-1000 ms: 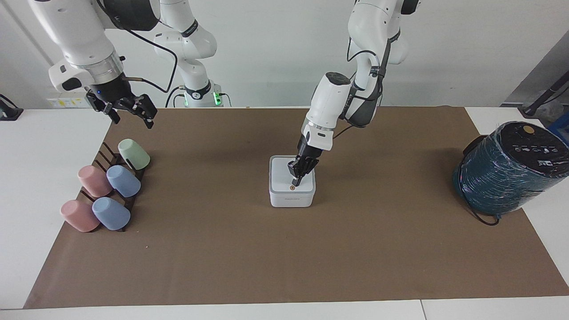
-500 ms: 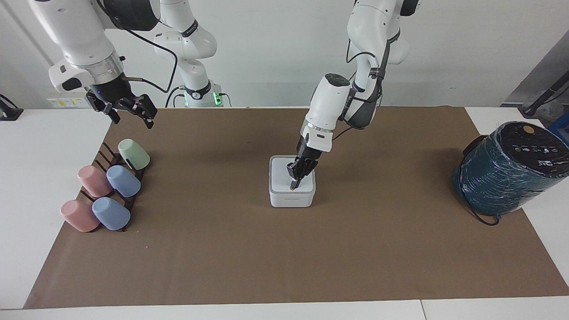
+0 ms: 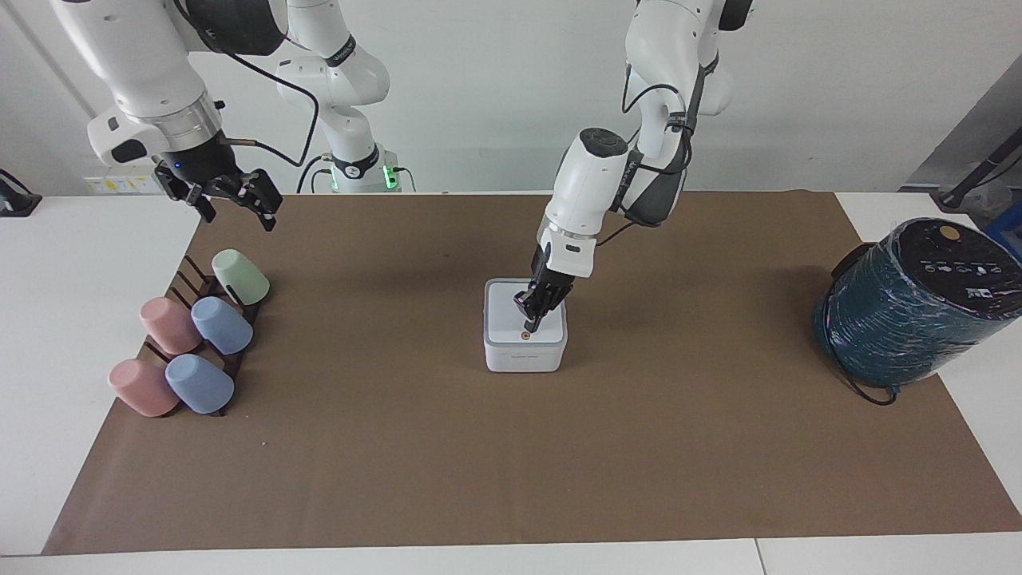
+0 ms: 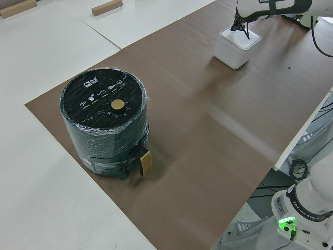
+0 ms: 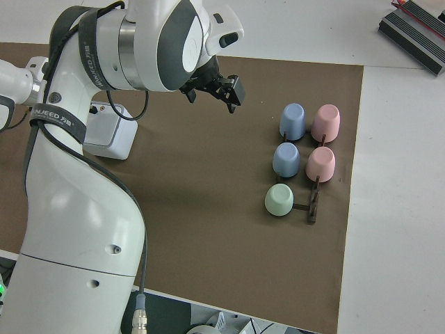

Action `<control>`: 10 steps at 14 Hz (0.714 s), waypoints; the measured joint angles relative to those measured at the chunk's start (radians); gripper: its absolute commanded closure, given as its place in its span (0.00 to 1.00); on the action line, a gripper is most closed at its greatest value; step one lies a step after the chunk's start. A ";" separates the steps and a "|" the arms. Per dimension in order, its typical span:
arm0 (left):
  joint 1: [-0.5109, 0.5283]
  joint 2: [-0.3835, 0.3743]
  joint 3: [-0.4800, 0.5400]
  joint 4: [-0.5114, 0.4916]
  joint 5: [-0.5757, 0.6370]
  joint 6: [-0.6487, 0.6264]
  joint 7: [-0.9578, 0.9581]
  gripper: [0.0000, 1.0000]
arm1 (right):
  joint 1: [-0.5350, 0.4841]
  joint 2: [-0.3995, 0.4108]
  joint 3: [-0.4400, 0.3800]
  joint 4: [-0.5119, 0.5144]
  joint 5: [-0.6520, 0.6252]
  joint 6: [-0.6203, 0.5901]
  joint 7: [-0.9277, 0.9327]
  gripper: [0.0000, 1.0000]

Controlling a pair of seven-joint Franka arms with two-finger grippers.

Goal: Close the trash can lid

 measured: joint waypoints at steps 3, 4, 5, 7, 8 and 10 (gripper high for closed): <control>0.021 -0.065 0.015 0.035 0.001 -0.198 0.065 0.99 | 0.000 0.000 0.000 0.000 0.000 0.000 0.000 0.00; 0.042 -0.085 0.017 0.055 0.001 -0.278 0.111 0.99 | 0.000 0.000 0.000 0.000 0.000 0.000 0.000 0.00; 0.072 -0.100 0.018 0.080 0.001 -0.357 0.171 0.99 | 0.000 0.000 0.000 0.000 0.000 0.000 0.000 0.00; 0.143 -0.117 0.021 0.116 0.000 -0.466 0.303 0.99 | 0.000 0.000 0.000 0.000 0.000 0.000 0.000 0.00; 0.182 -0.123 0.023 0.124 0.000 -0.501 0.376 0.98 | 0.000 0.000 0.000 0.000 0.000 0.000 0.000 0.00; 0.261 -0.131 0.025 0.127 0.000 -0.551 0.534 0.96 | 0.000 0.000 0.000 0.000 0.000 0.000 0.000 0.00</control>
